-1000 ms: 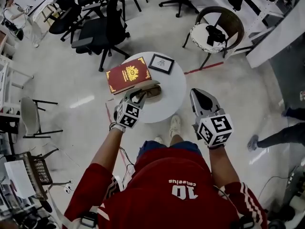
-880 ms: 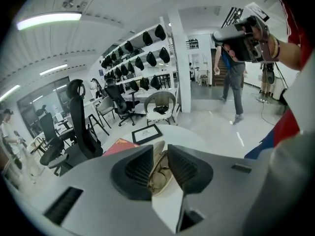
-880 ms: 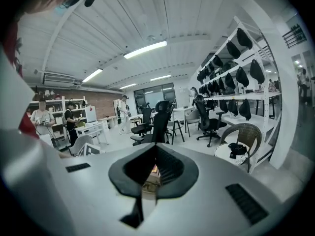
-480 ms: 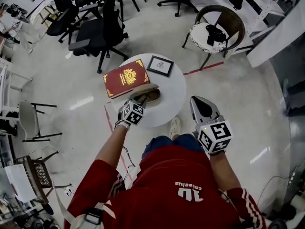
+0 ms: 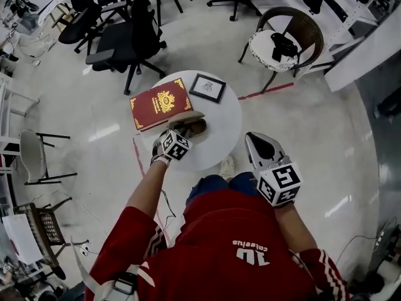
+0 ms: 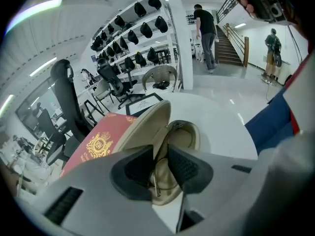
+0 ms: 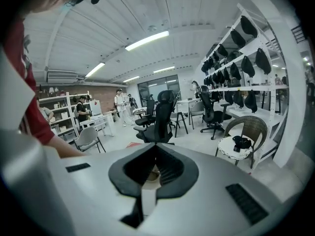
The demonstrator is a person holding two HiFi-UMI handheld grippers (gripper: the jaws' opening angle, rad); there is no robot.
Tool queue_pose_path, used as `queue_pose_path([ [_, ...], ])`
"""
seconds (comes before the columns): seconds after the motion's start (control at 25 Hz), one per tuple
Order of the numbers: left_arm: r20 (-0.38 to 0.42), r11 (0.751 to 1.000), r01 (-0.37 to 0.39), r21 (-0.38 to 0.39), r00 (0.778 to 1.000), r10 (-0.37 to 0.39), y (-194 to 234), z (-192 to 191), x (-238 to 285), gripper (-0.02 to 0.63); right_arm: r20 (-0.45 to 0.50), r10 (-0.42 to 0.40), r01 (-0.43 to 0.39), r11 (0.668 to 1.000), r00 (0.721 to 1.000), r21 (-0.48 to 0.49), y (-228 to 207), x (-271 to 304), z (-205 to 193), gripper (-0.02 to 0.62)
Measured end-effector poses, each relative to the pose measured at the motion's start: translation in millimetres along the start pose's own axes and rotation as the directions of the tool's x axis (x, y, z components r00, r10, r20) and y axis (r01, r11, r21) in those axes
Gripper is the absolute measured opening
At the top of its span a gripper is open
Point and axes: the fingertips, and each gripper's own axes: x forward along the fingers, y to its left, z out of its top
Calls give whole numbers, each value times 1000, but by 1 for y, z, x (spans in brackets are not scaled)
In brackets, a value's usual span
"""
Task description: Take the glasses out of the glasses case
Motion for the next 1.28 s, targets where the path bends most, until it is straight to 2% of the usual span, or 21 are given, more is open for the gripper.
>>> queue_pose_path([
  [0.32, -84, 996, 14, 87, 996, -6, -4, -2, 28, 94, -23, 41, -41, 999, 999, -3, -4, 7, -8, 15],
  [0.52, -122, 998, 21, 53, 992, -14, -3, -6, 36, 94, -31, 35, -35, 999, 999, 6, -12, 7, -8, 15],
  [0.64, -135, 998, 25, 63, 991, -16, -3, -6, 37, 75, -36, 31, -30, 999, 999, 13, -15, 6, -10, 15],
  [0.88, -164, 981, 44, 189, 986, -13, -5, -5, 36, 33, -32, 4, -3, 1000, 999, 29, -19, 1, -11, 15],
  [1.28, -160, 972, 92, 216, 986, -57, -14, 7, 20, 15, -13, -35, 35, 998, 999, 58, -14, -12, -4, 15],
])
